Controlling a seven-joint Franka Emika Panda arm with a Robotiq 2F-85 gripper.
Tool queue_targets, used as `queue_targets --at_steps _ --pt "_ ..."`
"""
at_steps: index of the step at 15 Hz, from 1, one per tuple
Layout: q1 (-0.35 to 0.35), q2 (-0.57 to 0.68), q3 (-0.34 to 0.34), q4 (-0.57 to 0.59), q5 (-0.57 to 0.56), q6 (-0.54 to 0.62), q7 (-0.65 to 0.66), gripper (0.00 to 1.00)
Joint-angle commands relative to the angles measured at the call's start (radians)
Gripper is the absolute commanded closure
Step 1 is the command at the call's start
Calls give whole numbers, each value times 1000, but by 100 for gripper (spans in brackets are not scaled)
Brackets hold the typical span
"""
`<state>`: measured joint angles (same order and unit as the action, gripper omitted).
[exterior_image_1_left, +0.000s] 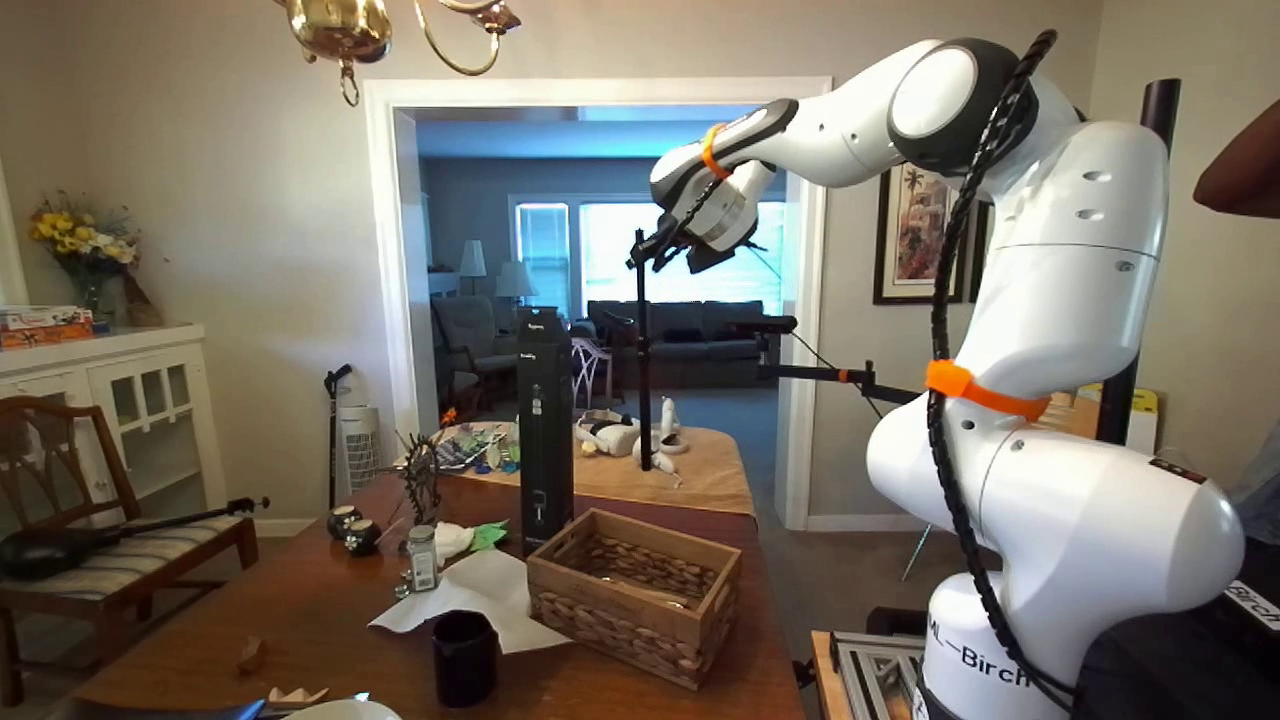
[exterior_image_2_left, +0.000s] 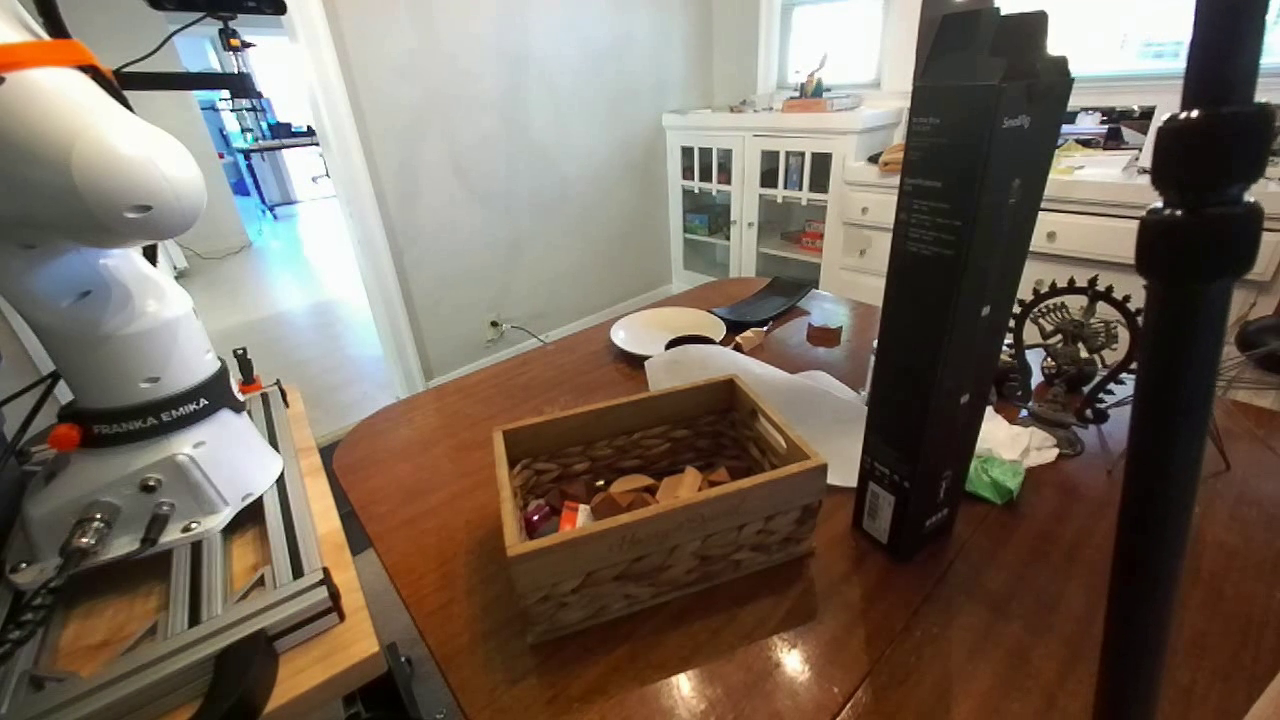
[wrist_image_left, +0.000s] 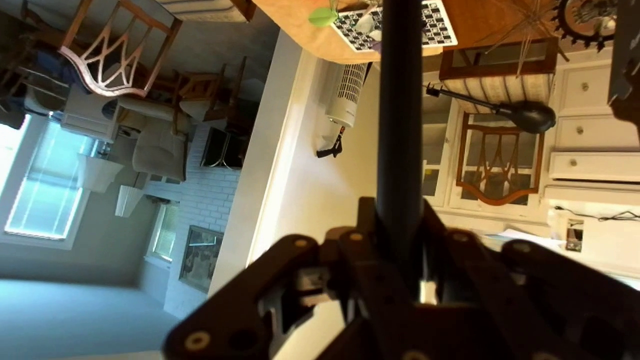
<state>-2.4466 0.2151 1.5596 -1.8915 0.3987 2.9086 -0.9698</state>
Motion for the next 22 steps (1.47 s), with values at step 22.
queue_targets --at_steps 22 --pt "-2 -58 -88 25 -152 -507 -15 94"
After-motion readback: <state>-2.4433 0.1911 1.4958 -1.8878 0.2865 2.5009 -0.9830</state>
